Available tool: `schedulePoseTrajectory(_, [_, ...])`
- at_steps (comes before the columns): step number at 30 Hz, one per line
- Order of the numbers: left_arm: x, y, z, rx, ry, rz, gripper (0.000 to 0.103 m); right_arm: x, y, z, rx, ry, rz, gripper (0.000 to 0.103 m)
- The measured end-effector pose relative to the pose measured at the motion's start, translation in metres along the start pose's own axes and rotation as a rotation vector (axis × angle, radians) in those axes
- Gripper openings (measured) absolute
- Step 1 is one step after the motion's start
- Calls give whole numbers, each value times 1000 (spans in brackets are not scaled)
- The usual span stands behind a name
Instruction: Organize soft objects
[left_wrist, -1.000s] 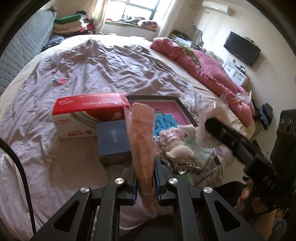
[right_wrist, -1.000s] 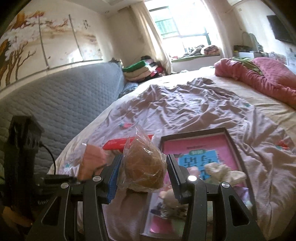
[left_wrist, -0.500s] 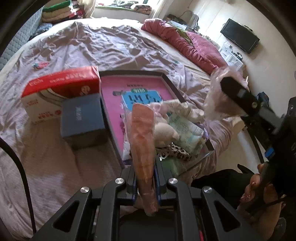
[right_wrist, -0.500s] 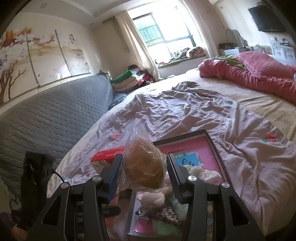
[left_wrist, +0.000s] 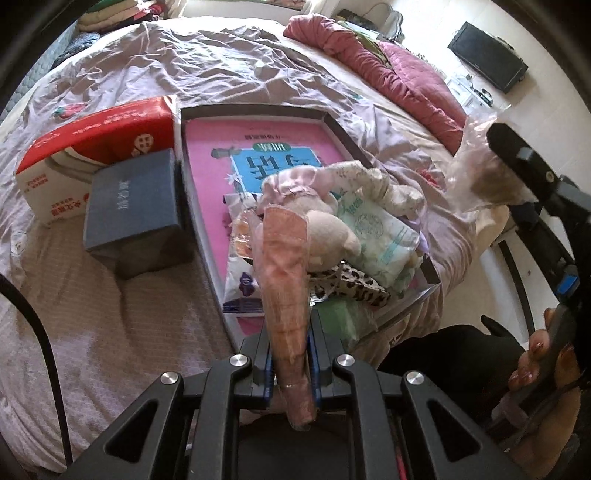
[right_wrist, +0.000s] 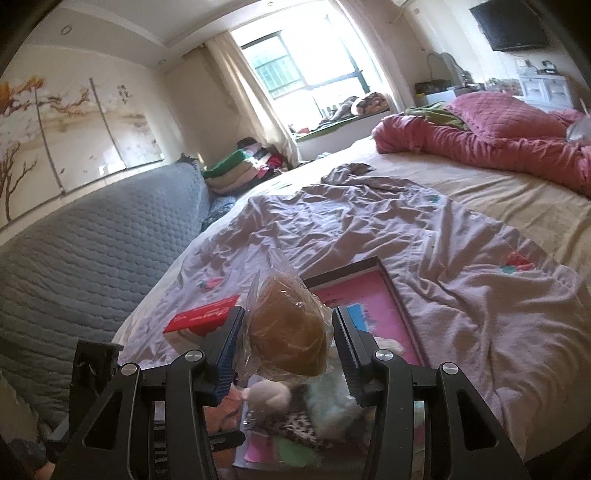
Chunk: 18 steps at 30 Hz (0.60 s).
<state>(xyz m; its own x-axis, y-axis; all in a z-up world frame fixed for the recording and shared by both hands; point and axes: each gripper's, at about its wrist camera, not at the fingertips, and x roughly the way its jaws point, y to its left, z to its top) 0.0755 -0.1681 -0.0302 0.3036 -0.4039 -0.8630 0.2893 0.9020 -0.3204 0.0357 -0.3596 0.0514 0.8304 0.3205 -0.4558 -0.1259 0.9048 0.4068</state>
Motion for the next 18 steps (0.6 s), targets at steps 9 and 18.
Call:
schedulePoseTrajectory(9, [18,-13,1,35,15,28,15,11,-7,-8,38,55,22,50])
schedulePoseTrajectory(18, [22,-12,2,41,12,32,15,23,-2,-15,27,92,27,50])
